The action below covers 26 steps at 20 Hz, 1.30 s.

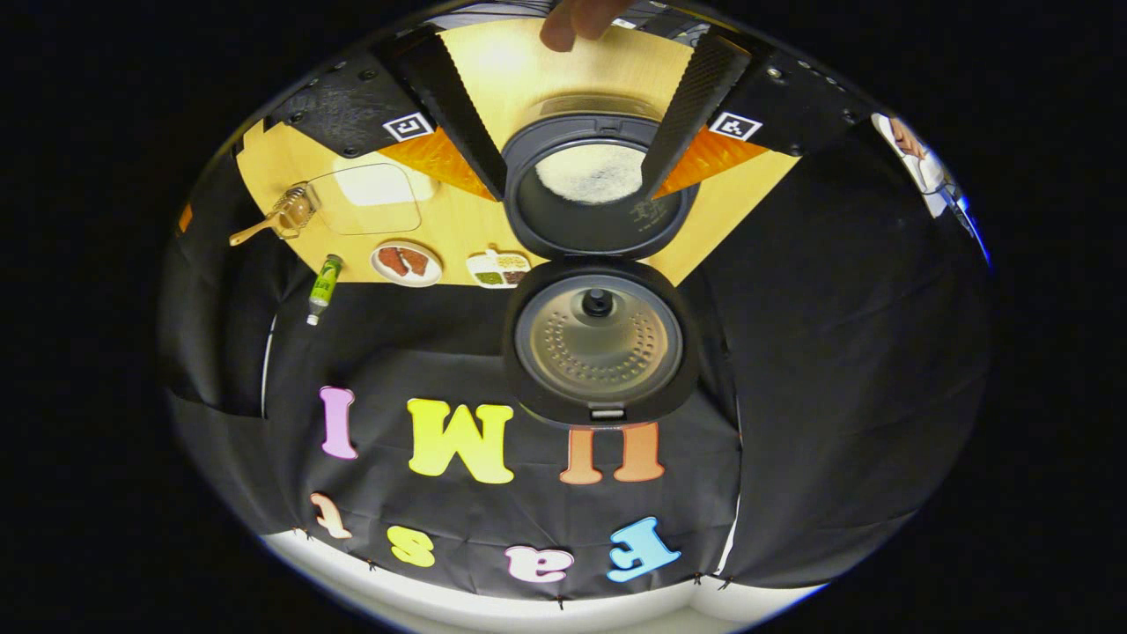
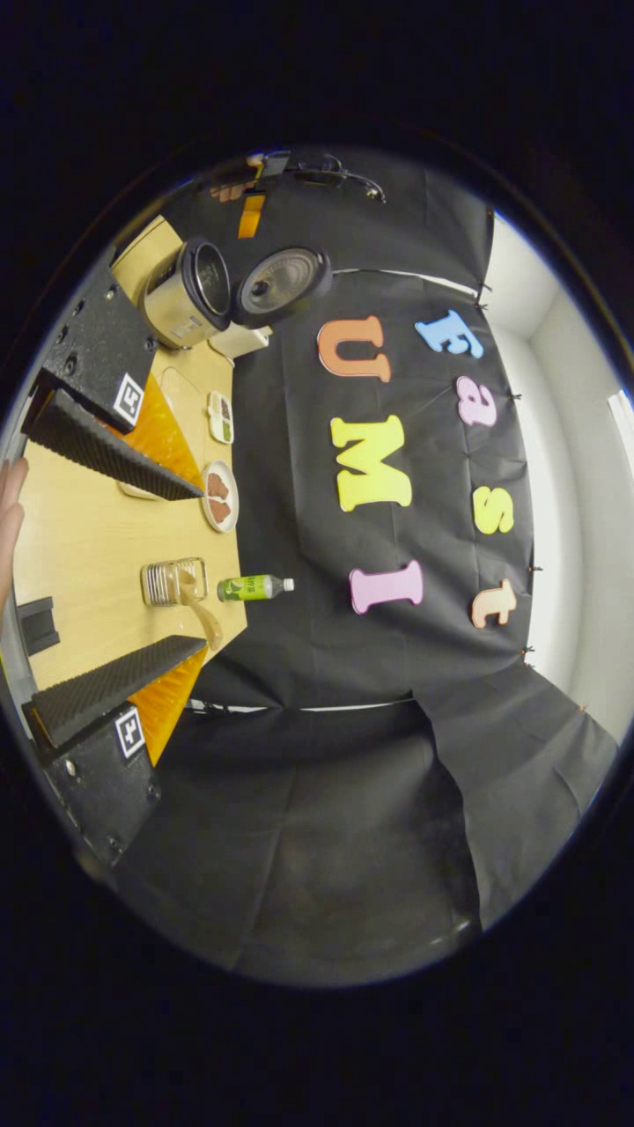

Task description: Close the left gripper, press the button to open the rice cooker; take a wooden spoon from the chopstick holder with the right hand, scoop a spoonful of rice and pour it into the rice cooker, then put the wooden spoon back into the chopstick holder.

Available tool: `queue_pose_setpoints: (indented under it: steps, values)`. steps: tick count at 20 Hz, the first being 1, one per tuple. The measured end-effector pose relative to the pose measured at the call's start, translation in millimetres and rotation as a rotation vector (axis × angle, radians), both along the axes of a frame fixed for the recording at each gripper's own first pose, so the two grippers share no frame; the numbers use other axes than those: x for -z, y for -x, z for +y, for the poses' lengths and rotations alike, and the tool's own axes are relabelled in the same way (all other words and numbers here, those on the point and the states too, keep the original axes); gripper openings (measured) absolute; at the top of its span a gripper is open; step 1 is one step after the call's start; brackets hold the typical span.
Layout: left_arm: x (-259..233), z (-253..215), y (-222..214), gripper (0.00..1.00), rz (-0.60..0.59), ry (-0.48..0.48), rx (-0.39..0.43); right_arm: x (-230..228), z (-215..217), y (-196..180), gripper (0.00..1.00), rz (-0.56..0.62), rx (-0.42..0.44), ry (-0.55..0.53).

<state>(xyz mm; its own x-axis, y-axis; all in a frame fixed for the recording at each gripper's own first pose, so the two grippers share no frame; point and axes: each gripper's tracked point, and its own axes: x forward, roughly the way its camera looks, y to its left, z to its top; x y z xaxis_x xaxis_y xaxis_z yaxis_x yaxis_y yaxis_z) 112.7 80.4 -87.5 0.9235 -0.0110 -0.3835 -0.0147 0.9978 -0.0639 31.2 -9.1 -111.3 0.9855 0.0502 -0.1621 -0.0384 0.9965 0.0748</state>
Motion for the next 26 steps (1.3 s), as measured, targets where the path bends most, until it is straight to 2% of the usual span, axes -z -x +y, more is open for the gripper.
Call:
queue_pose_setpoints:
  steps: [3,5,7,10,11,13,14,15,19,21,22,26]
  values:
    - [-6,-5,7,0.98,-0.066,-0.032,0.009,9,-7,-12,1.0,0.009,0.016,-0.012]
    - [-24,-2,11,0.98,-0.162,-0.071,-0.009,17,-11,-23,1.0,0.009,0.024,-0.019]
    - [-33,-10,19,0.98,-0.235,-0.107,0.007,23,-13,-35,1.0,0.004,0.028,-0.029]
    - [-45,-24,42,0.98,-0.324,-0.144,0.036,29,-5,-53,1.0,-0.028,-0.014,-0.067]
    - [-54,-27,49,0.9,-0.367,-0.151,0.033,35,-6,-60,1.0,-0.024,-0.013,-0.07]
    - [-64,-39,65,1.0,-0.43,-0.148,0.031,51,-14,-78,1.0,-0.012,0.001,-0.067]
    - [-64,-43,74,0.9,-0.437,-0.141,0.029,56,-15,-85,0.99,-0.007,0.004,-0.073]
    - [-65,-47,82,0.96,-0.445,-0.128,0.022,62,-17,-93,1.0,0.003,0.004,-0.086]
    - [-65,-61,101,0.96,-0.445,-0.074,0.032,87,-29,-129,1.0,0.027,0.013,-0.099]
    - [-69,-61,106,0.96,-0.464,-0.063,0.019,96,-31,-147,0.96,0.024,0.01,-0.105]
    - [-69,-61,108,0.96,-0.468,-0.066,0.011,104,-35,-158,0.99,0.032,0.026,-0.105]
    - [-77,-69,116,0.96,-0.51,-0.057,0.016,126,-41,-189,0.99,0.068,0.063,-0.109]
